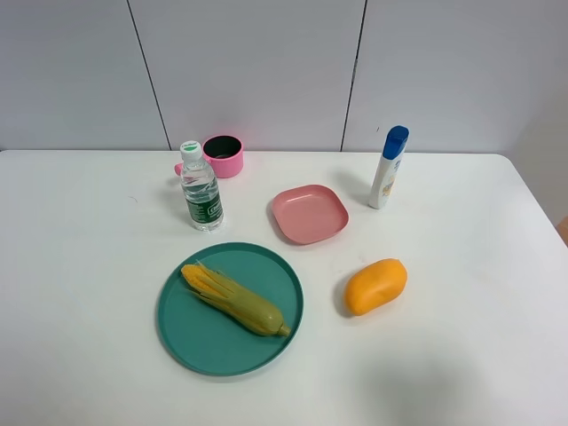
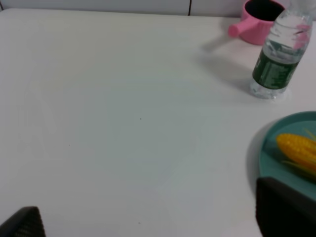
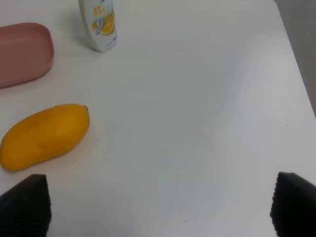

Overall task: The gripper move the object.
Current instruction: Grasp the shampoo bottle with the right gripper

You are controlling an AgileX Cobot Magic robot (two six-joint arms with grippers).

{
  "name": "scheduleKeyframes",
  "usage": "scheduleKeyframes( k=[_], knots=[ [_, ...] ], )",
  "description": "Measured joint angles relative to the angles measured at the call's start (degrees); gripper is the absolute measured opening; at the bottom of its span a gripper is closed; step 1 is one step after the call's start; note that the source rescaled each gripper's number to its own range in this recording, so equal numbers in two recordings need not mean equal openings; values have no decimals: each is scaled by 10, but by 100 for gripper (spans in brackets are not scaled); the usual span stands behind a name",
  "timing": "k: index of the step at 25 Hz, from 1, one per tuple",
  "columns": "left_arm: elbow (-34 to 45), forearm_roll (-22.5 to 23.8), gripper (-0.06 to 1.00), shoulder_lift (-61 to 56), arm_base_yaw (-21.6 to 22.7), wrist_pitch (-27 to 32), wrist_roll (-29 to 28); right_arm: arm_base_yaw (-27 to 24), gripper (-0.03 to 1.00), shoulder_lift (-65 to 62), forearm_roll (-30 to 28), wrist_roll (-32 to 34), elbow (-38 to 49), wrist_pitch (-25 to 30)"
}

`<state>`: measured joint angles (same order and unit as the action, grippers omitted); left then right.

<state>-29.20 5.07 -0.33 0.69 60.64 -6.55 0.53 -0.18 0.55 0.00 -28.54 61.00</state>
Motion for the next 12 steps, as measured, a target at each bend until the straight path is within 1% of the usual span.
scheduleKeyframes(
  k=[12],
  knots=[
    [0,0,100,0,0,0,0,0,100,0,0,0,0,0]
  ],
)
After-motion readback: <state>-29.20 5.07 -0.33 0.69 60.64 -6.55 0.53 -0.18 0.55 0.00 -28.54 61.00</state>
